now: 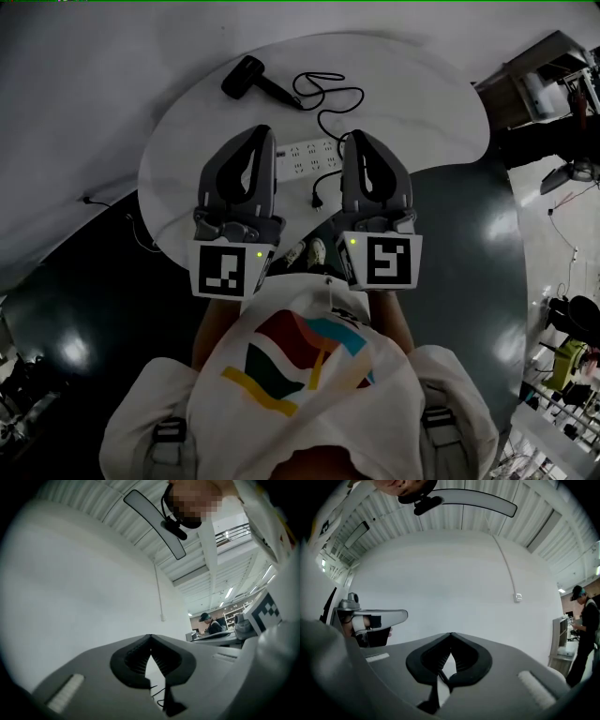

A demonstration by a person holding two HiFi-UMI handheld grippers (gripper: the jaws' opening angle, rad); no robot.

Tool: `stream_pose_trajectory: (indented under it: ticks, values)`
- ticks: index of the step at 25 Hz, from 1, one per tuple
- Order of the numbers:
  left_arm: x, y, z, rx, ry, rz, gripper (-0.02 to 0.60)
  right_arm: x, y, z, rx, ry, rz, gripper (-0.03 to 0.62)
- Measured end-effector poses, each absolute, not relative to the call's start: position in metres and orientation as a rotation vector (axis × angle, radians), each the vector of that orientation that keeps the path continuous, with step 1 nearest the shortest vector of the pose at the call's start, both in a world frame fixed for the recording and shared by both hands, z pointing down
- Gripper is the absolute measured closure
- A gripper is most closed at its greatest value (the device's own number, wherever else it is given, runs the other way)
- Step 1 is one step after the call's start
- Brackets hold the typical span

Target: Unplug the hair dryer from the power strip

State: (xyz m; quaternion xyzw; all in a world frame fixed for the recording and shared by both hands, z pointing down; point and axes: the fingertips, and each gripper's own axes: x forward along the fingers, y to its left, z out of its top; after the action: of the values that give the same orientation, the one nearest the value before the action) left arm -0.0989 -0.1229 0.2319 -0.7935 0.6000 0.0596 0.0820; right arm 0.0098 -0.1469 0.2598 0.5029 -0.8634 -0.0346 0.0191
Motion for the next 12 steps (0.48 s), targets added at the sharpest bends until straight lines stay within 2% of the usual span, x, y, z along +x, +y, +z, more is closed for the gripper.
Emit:
stream_pose_trajectory:
  ticks: [6,12]
  values:
    - [-0.105,-0.126,0.229,-2.345,1.807,0.252,0.581,0.01,-0.146,0.264,1.549,-2.677,-0.101,0.582]
    - [-0.109,-0.134,0.244,-2.312,1.88,0.108,0.581,0.007,-0.146,0.27,1.53,-2.677,-0.091,0.582]
